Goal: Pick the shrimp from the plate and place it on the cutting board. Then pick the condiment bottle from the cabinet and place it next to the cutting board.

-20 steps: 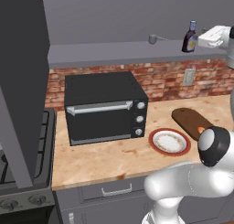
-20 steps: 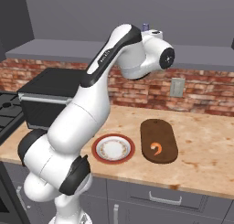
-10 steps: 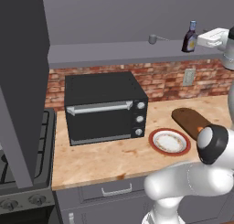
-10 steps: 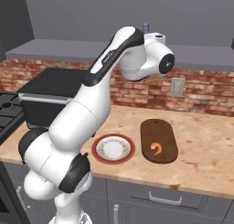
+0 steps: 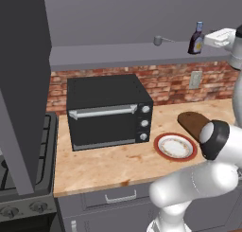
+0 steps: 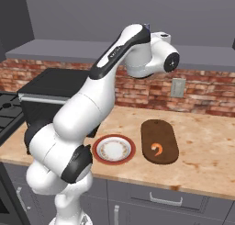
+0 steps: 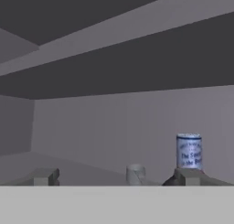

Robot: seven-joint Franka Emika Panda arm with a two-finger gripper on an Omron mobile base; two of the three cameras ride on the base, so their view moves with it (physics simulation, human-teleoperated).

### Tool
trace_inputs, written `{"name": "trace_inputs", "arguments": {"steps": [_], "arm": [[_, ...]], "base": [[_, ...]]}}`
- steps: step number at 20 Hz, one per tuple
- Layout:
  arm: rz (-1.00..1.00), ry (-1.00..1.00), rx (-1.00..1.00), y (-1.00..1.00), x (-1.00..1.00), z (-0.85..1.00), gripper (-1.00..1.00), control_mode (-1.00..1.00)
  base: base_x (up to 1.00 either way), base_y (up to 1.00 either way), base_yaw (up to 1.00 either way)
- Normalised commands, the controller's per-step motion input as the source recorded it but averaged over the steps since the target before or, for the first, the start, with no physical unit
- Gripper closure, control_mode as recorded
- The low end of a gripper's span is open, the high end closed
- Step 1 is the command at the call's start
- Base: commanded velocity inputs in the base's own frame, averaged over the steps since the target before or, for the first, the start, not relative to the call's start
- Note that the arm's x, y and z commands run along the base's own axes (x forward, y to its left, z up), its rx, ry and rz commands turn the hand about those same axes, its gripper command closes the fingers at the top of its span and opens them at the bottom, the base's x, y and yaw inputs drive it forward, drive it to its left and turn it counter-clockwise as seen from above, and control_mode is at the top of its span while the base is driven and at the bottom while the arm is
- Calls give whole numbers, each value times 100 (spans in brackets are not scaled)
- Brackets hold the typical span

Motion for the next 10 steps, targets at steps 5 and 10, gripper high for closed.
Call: {"name": "trace_inputs", "arguments": {"steps": [5,10], "arm": [[0,0,0,0,26,0,-100,-100],[0,0,0,0,19,0,-100,-100]], "base": [[0,0,0],[0,0,0]]}}
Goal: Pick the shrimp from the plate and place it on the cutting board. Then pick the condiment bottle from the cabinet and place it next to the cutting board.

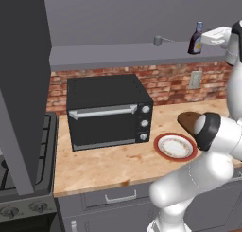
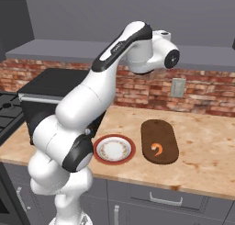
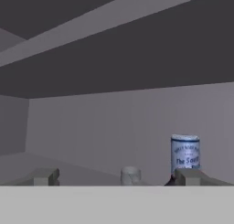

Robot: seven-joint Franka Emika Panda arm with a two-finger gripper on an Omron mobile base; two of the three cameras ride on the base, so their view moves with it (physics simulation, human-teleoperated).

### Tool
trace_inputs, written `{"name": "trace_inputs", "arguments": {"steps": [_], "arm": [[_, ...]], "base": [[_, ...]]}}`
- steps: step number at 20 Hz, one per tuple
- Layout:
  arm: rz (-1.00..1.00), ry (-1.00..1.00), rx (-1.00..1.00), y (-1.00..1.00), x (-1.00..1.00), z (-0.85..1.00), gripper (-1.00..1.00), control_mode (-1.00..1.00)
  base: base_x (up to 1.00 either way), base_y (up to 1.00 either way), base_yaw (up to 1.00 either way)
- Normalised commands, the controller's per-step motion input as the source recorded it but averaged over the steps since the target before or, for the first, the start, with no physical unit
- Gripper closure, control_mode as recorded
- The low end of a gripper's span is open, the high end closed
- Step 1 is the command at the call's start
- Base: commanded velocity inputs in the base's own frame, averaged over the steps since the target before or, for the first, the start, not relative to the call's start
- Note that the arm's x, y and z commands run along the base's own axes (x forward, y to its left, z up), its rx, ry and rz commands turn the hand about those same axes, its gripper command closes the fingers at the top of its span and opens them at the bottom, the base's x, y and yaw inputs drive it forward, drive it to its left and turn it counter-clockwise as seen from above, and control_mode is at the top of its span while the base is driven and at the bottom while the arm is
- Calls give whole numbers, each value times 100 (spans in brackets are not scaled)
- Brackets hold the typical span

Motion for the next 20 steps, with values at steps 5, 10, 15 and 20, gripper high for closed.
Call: {"name": "trace_inputs", "arguments": {"steps": [5,10,15,20], "arm": [[0,0,0,-1,13,0,-100,-100],[0,0,0,-1,16,0,-100,-100],[0,0,0,0,21,0,-100,-100],[0,0,0,-4,22,0,-100,-100]], "base": [[0,0,0],[0,0,0],[0,0,0],[0,0,0]]}}
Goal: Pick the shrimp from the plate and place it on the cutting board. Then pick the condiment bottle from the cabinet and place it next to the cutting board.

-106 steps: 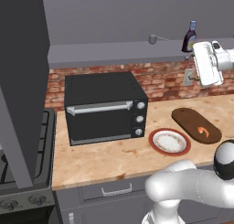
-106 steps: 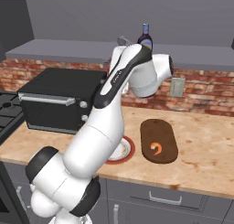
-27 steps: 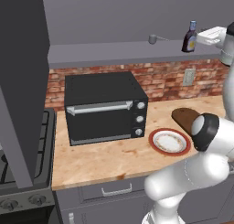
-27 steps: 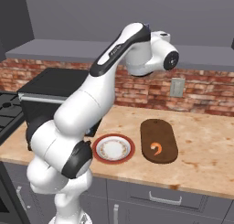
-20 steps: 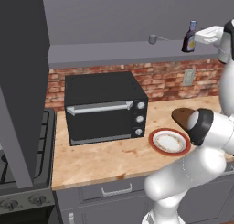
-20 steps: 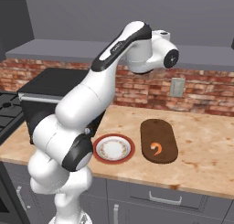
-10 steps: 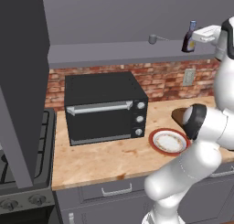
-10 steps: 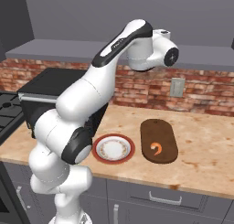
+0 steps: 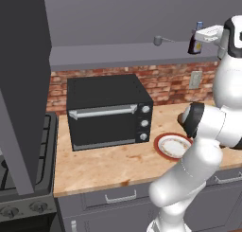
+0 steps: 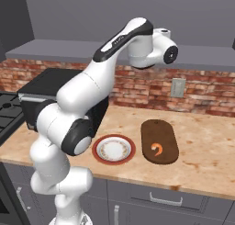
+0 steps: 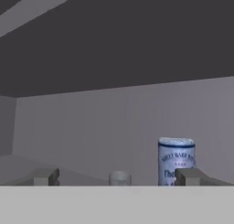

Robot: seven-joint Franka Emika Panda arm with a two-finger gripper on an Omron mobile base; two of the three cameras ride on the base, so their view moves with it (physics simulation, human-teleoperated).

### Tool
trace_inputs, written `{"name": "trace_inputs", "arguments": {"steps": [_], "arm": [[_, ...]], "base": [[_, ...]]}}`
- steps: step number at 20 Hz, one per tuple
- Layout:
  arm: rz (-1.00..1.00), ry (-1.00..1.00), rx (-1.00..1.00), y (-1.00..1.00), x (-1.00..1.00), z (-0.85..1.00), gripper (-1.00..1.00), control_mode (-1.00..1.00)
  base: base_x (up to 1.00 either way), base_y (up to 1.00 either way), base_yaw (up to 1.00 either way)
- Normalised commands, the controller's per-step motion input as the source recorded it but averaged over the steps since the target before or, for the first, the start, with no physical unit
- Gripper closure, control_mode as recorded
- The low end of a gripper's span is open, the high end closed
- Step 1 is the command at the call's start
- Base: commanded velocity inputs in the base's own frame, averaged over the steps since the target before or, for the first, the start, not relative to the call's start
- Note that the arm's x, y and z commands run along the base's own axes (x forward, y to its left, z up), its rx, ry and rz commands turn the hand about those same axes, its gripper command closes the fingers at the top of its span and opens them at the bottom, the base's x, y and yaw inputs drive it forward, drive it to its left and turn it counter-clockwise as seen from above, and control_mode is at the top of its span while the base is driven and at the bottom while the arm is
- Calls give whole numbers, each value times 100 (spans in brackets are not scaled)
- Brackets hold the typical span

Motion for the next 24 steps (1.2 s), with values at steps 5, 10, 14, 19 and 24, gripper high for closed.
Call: {"name": "trace_inputs", "arguments": {"steps": [5,10,14,19,24], "arm": [[0,0,0,-15,19,0,-100,-100],[0,0,0,-20,15,0,-100,-100],[0,0,0,-13,13,0,-100,-100],[0,0,0,-1,3,0,-100,-100],[0,1,0,0,3,0,-100,-100]], "base": [[0,0,0],[0,0,0],[0,0,0],[0,0,0],[0,0,0]]}}
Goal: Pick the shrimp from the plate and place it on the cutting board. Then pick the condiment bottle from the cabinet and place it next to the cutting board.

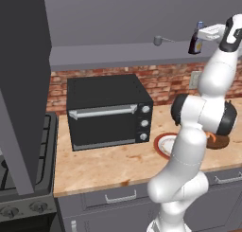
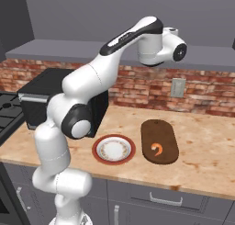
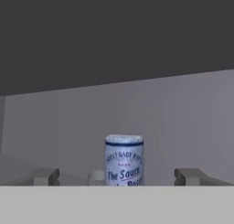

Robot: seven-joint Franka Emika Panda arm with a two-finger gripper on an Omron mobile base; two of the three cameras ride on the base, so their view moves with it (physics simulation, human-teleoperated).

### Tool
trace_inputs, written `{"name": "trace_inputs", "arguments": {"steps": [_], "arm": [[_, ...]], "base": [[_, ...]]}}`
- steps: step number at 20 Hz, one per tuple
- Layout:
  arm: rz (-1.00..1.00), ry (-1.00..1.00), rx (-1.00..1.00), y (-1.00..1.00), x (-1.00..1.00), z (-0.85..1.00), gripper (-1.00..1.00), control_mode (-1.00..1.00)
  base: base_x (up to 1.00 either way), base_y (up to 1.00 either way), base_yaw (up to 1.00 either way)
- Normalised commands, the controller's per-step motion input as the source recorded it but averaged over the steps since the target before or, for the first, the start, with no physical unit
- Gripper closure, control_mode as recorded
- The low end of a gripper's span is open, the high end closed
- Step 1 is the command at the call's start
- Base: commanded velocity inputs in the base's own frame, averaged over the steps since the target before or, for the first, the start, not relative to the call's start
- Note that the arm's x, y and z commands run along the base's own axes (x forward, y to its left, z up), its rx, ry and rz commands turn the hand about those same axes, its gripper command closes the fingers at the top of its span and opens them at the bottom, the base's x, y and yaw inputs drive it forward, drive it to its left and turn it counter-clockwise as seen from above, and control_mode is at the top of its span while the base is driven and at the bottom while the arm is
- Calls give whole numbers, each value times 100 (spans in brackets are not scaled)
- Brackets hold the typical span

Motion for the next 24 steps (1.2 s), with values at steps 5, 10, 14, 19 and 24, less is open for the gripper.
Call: {"name": "trace_inputs", "arguments": {"steps": [5,10,14,19,24], "arm": [[0,1,0,0,8,0,-100,-100],[0,0,0,0,9,-2,-100,-100],[0,1,0,0,8,0,-100,-100],[0,1,0,0,7,0,-100,-100],[0,1,0,0,8,-1,-100,-100]], "base": [[0,0,0],[0,0,0],[0,0,0],[0,0,0],[0,0,0]]}}
